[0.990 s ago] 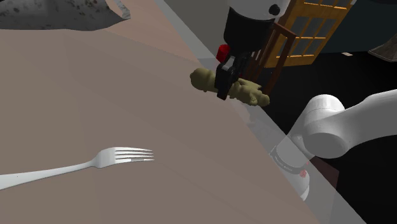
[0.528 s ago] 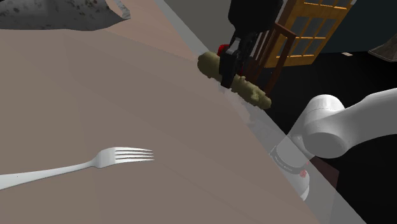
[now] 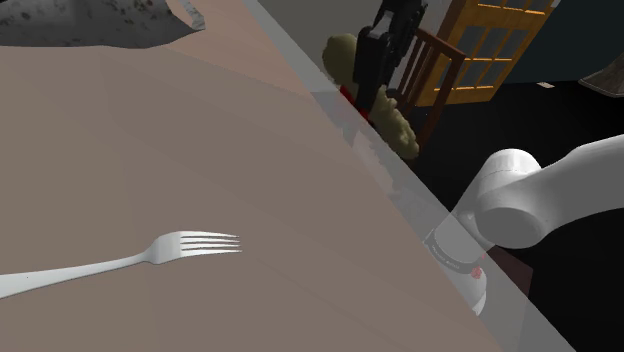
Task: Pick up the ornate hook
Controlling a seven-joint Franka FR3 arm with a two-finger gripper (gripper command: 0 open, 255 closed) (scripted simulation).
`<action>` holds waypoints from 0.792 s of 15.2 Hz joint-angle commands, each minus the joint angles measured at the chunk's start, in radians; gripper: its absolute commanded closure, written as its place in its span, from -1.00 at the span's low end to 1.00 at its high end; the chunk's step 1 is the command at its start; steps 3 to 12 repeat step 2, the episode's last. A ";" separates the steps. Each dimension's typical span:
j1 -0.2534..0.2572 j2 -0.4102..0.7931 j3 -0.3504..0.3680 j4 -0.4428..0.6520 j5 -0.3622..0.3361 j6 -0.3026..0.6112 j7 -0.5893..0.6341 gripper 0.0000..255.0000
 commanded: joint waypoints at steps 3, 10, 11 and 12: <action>-0.002 0.004 -0.003 0.018 -0.003 -0.014 -0.001 1.00; -0.002 0.004 -0.003 0.018 -0.003 -0.014 -0.001 1.00; -0.002 0.004 -0.003 0.018 -0.003 -0.014 -0.001 1.00; -0.002 0.004 -0.003 0.018 -0.003 -0.014 -0.001 1.00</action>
